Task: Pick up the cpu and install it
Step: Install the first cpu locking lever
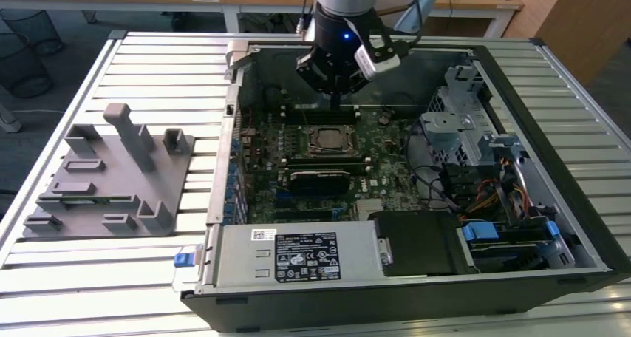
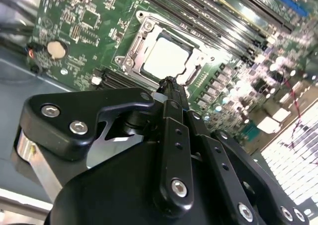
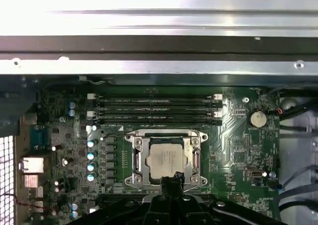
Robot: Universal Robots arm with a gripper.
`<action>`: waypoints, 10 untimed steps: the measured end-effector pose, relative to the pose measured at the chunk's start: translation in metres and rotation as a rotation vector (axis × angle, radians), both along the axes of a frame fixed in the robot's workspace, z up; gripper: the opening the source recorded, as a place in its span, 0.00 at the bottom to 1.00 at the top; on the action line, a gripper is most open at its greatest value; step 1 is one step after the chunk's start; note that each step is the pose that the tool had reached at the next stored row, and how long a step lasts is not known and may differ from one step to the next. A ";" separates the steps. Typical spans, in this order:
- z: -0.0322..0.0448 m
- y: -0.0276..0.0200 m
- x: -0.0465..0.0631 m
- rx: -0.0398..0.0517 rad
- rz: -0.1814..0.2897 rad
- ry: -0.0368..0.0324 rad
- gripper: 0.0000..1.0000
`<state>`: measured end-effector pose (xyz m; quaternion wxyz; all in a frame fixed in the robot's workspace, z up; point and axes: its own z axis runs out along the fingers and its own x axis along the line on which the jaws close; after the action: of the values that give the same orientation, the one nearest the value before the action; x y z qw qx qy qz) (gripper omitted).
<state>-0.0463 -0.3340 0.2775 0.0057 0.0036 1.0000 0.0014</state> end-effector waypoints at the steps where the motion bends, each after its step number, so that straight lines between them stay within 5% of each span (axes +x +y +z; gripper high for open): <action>1: -0.0002 0.0000 0.000 -0.0001 0.018 0.0001 0.11; 6: -0.0022 0.0000 0.000 -0.0001 0.104 0.0001 0.11; 10: -0.0024 -0.0003 -0.008 0.0001 0.109 -0.0019 0.11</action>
<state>-0.0545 -0.3343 0.2751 0.0065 -0.0509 0.9987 0.0018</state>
